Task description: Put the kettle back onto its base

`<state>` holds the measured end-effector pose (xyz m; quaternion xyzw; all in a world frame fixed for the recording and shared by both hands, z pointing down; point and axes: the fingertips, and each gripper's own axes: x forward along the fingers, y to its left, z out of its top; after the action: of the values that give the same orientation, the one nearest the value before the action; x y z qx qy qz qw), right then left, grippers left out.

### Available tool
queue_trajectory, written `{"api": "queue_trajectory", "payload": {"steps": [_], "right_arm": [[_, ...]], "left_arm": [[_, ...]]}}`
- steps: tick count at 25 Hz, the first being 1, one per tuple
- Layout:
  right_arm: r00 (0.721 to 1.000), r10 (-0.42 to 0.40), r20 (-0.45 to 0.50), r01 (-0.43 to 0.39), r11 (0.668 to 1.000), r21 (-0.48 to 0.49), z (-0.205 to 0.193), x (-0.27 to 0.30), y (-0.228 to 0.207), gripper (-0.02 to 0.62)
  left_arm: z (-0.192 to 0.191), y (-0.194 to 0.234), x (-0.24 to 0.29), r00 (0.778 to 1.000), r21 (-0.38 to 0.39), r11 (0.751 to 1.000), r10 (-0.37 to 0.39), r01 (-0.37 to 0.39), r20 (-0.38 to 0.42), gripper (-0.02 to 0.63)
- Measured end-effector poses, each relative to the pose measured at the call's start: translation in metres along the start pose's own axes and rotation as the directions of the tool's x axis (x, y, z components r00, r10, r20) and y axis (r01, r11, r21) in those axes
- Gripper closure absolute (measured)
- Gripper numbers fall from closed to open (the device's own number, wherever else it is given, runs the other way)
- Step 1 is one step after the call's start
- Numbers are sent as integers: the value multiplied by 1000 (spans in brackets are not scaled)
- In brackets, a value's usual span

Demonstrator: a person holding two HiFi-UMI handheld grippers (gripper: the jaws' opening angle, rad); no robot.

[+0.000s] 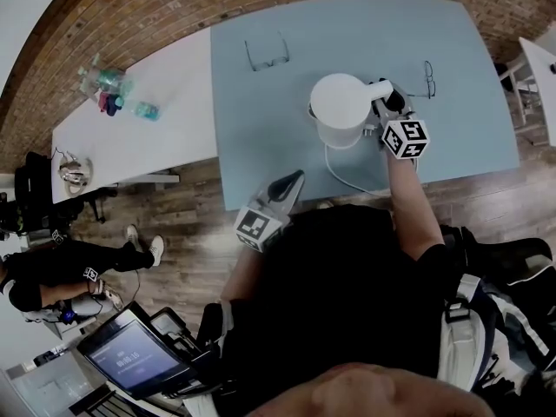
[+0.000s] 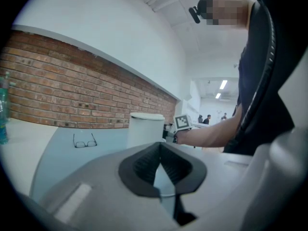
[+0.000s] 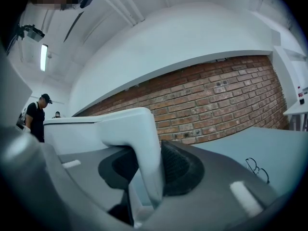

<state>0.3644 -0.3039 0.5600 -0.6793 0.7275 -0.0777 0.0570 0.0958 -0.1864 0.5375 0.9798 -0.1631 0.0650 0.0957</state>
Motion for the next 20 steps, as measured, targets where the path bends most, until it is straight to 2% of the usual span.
{"api": "queue_trajectory", "payload": {"steps": [11, 20], "right_arm": [[1000, 4, -18, -4, 1000, -7, -13, 4, 1, 472], [1000, -18, 24, 17, 1000, 21, -16, -11, -4, 472]], "left_arm": [[-1, 3, -1, 1000, -3, 1000, 6, -6, -3, 606], [-4, 2, -3, 1000, -4, 1000, 7, -7, -3, 605]]}}
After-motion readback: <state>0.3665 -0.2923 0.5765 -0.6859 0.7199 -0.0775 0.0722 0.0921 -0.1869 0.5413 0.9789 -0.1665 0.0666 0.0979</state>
